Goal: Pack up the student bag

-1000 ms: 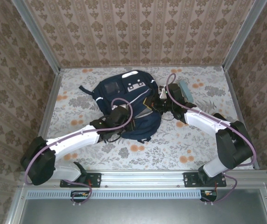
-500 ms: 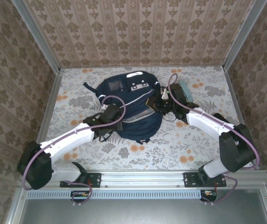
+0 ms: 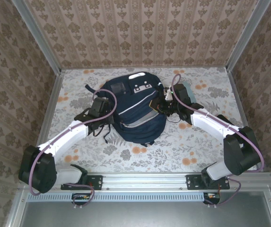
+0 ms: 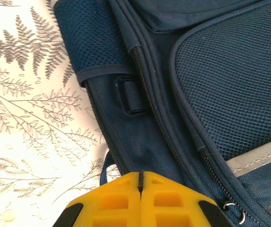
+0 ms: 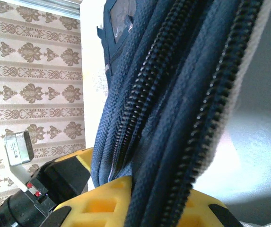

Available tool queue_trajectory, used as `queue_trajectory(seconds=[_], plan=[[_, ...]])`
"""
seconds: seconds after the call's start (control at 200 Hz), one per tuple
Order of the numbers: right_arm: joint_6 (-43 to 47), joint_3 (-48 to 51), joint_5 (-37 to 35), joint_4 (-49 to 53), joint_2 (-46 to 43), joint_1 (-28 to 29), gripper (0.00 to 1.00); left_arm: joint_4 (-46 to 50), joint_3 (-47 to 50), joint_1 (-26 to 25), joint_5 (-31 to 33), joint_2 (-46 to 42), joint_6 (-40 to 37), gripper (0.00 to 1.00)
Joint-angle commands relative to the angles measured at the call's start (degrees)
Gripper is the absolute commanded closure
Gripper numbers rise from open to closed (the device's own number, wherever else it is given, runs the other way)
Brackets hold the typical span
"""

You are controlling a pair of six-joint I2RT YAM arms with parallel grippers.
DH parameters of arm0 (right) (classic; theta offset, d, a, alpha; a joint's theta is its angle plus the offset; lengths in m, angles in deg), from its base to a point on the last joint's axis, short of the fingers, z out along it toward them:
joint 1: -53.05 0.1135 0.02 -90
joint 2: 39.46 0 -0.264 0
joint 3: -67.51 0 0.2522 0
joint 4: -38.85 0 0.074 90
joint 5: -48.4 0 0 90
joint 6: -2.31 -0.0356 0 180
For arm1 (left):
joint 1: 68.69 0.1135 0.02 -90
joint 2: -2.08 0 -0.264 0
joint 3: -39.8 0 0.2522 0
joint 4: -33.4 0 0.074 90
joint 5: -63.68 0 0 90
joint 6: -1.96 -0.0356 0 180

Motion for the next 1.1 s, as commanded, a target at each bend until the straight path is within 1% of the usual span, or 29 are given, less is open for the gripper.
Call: queue_trajectory(seconds=[0.0,0.105,0.185,0.3,0.415,0.505,0.62,0.7,0.825,0.955,0.98,1.01,1.045,1.095], plan=[[1.34,-0.45,2.40,-0.57,-3.19,-0.21,0.98,-1.31,0.19,-0.12,-9.93,-1.29,-4.07,0.84],[1.21,-2.17,2.55,-0.56,-2.47,-0.29,0.98,0.70,2.19,-0.52,-10.53,-3.99,-4.24,0.70],[0.32,-4.12,3.26,-1.70,-1.65,-0.37,0.98,0.53,4.31,-0.63,-11.14,-6.20,-3.75,0.64],[-2.41,-6.73,4.45,-4.01,-0.65,-0.61,0.98,-2.62,7.53,-0.99,-13.55,-8.64,-3.68,0.57],[-5.55,-8.36,5.85,-6.58,0.58,-1.08,0.98,-5.83,9.57,-2.41,-14.72,-8.61,-4.71,0.53],[-7.30,-9.23,6.96,-7.99,1.41,-1.28,0.98,-7.28,9.78,-2.89,-15.05,-7.14,-5.28,0.52],[-7.97,-9.95,7.43,-8.51,1.78,-1.44,0.98,-10.70,9.87,-2.89,-17.43,-4.88,-5.38,0.52],[-8.05,-10.15,7.33,-8.38,1.69,-1.52,0.98,-12.65,9.85,-2.89,-17.89,-3.13,-5.29,0.54],[-8.02,-10.17,7.33,-8.21,1.39,-1.53,0.98,-14.99,9.70,-2.89,-17.65,-0.89,-5.47,0.64],[-7.80,-10.02,7.53,-8.03,1.49,-1.53,0.98,-17.54,9.61,-2.92,-18.67,0.48,-6.50,0.69],[-7.83,-9.97,7.50,-8.03,1.56,-1.51,0.98,-17.99,9.63,-2.89,-18.88,0.65,-6.65,0.71],[-7.85,-9.90,7.50,-8.03,1.46,-1.53,0.98,-18.33,9.59,-2.89,-18.85,0.89,-6.73,0.76],[-7.74,-9.82,7.50,-8.03,1.47,-1.53,0.98,-18.30,9.39,-2.89,-18.16,1.09,-6.57,0.82],[-7.55,-9.75,7.34,-7.74,1.29,-1.53,0.98,-17.54,9.03,-2.89,-16.84,1.37,-6.37,0.88]])
